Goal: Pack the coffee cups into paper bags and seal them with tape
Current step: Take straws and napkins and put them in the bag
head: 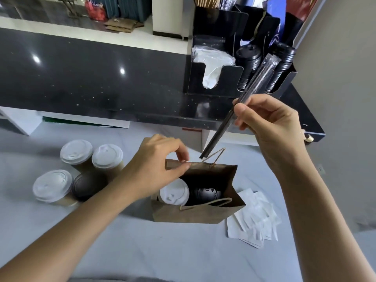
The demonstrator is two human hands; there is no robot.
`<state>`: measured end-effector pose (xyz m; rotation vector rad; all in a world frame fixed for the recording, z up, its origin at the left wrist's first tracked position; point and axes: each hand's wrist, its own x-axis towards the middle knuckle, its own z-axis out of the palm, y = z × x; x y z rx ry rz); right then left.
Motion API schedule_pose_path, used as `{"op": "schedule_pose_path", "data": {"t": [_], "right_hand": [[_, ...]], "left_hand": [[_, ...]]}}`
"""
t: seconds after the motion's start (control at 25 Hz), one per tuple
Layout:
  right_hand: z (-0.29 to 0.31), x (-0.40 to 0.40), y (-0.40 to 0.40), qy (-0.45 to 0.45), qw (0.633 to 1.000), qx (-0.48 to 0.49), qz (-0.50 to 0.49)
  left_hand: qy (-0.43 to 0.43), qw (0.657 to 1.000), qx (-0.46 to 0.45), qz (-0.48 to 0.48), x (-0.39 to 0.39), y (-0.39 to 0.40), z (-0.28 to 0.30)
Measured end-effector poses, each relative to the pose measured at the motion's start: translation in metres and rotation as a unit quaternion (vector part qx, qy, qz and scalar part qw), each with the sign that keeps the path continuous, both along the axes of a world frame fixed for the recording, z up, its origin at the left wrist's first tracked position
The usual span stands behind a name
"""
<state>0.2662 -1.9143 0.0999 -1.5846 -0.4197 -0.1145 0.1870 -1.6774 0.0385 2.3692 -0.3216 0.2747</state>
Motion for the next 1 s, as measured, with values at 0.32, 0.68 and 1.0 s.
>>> {"op": "schedule_pose_path", "data": {"t": [0.32,0.68,1.0], "right_hand": [[0.010,-0.007,-0.006,-0.031,0.992,0.121,0.022],[-0.021,-0.028,0.000,-0.044,0.994,-0.045,0.094],[-0.061,-0.033,0.018,-0.045,0.951,-0.293,0.092]], "left_hand": [[0.019,0.999,0.033,0.022,-0.006,0.013,-0.023],[0.094,0.977,0.187,0.036,-0.011,0.015,-0.038],[0.149,0.955,0.255,0.024,-0.010,0.016,-0.044]]}}
